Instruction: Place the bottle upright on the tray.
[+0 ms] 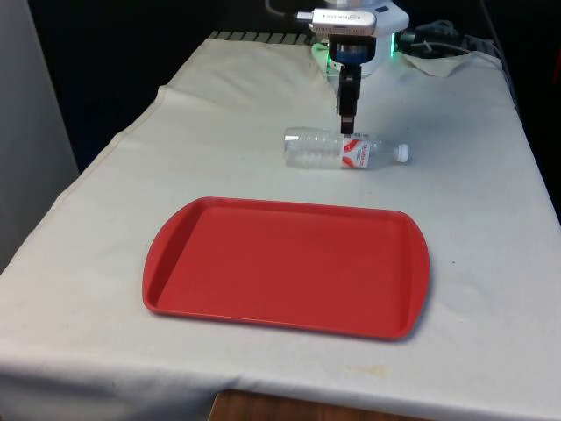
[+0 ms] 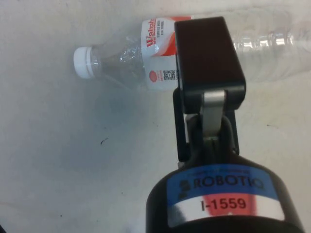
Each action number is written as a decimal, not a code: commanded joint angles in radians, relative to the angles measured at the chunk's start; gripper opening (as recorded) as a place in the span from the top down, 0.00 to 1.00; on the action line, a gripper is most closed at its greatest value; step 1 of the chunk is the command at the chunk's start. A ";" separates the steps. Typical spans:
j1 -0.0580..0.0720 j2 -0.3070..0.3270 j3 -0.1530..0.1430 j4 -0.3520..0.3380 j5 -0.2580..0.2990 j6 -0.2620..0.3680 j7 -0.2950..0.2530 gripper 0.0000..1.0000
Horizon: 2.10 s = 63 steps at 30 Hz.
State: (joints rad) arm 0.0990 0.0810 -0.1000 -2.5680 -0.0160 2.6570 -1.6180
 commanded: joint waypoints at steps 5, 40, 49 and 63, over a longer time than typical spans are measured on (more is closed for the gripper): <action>0.001 -0.001 0.002 -0.002 0.000 0.009 -0.028 0.00; 0.008 0.006 -0.002 0.002 -0.071 0.004 -0.001 0.00; 0.014 0.005 0.008 0.004 -0.184 0.001 0.111 0.00; 0.021 0.012 0.029 0.010 -0.325 -0.007 0.256 0.00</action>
State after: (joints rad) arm 0.1150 0.0920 -0.0610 -2.5650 -0.3120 2.6510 -1.3820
